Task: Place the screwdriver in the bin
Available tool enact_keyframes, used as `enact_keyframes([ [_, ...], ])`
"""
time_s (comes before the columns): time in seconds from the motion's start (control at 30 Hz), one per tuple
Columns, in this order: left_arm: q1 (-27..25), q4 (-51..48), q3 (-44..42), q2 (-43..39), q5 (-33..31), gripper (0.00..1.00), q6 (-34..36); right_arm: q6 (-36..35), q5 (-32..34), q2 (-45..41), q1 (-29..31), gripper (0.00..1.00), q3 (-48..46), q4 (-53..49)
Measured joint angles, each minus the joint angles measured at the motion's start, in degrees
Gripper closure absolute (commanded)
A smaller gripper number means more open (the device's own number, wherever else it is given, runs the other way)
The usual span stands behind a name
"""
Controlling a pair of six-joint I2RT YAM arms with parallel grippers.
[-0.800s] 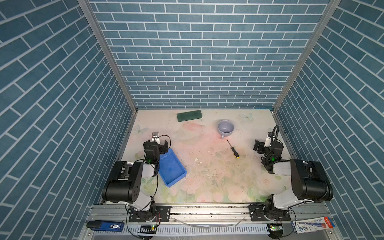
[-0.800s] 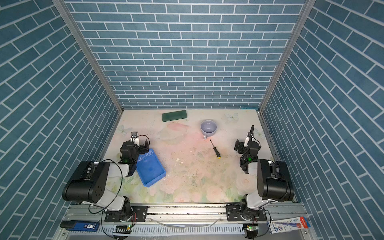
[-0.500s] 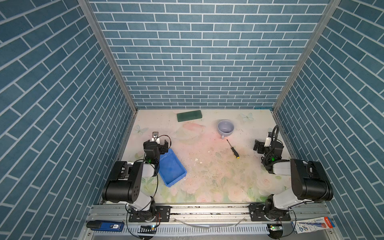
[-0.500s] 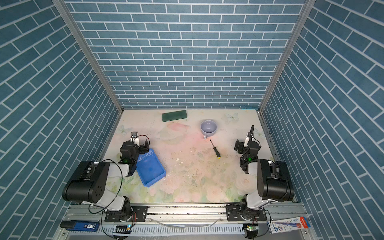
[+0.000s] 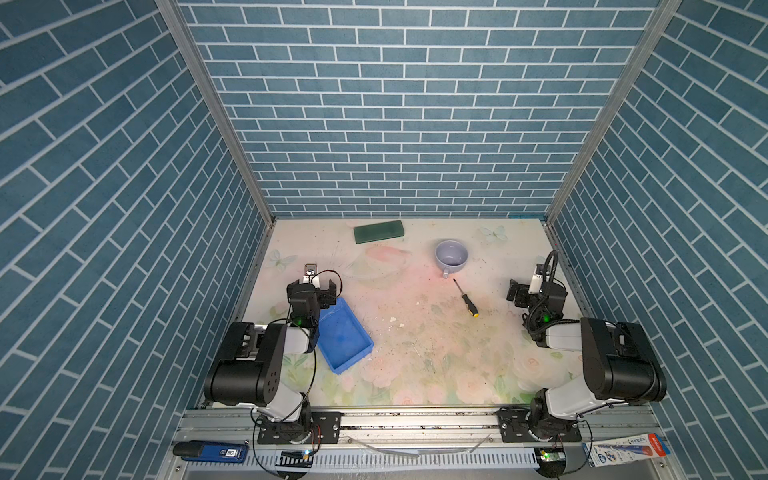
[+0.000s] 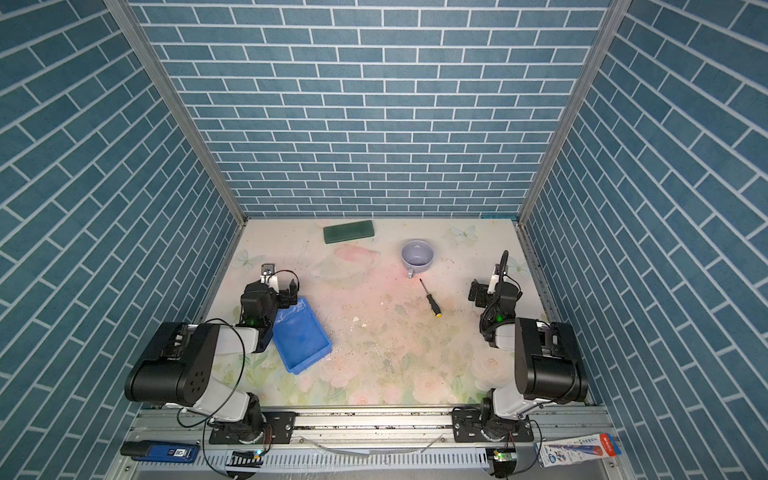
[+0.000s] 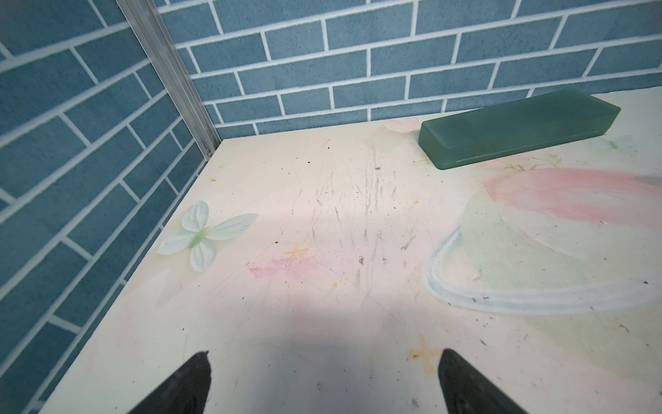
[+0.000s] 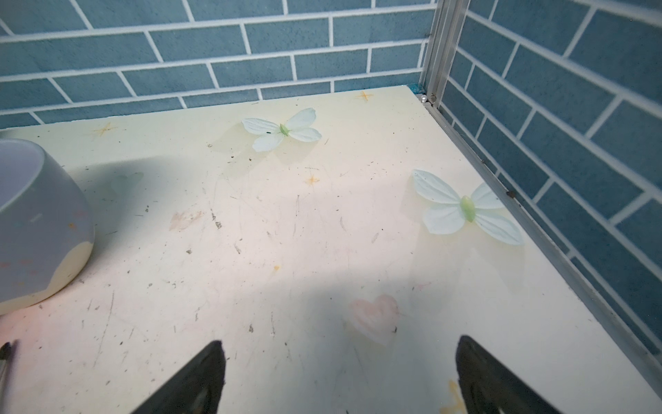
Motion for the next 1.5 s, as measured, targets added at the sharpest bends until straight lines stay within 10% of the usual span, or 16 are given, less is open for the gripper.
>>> enact_keyframes([
  [0.57, -2.12, -11.04, 0.46, -18.16, 1.53, 0.00, 1.77, -1.38, -3.78, -15.91, 0.00, 0.01, 0.00, -8.98],
  [0.97, -20.22, -27.28, 11.06, -22.93, 3.85, 0.00, 8.70, 0.20, -10.38, -18.95, 2.03, 0.01, 13.31, -36.59],
  [1.5, -41.94, -35.80, 16.26, -18.49, 13.68, 0.00, 9.20, 3.21, -7.52, -8.35, 19.78, 0.02, 25.51, -57.77],
])
